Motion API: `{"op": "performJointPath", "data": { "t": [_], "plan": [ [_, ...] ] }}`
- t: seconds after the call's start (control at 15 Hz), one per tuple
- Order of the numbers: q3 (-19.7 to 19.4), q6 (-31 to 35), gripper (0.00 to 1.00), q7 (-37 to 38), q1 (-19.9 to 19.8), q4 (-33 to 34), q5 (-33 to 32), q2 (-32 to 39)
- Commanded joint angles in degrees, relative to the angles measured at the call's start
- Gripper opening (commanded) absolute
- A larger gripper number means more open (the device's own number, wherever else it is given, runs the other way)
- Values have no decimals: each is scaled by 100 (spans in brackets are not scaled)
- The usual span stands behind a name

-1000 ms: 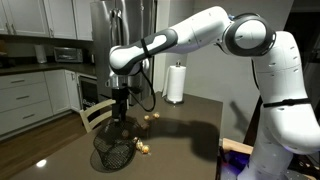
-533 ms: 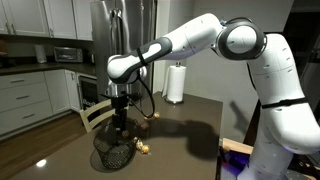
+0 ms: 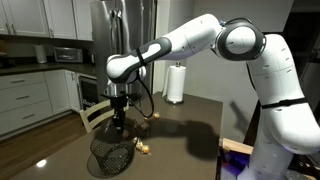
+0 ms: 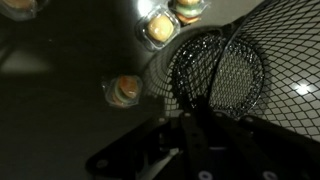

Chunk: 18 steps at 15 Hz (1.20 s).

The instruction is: Move the basket to the right

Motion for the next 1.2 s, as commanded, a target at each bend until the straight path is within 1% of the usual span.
{"op": "performJointPath", "data": {
  "t": [0.0, 0.07, 0.4, 0.87, 1.13],
  "plan": [
    [83, -11, 1, -37, -73, 67, 8, -48],
    [84, -31, 4, -32, -66, 72, -8, -78],
    [94, -67, 7, 35, -35, 93, -44, -370],
    [-28, -33, 5, 162, -140, 151, 78, -896],
    [-194, -72, 6, 364, -272, 349, 89, -993]
  ]
}}
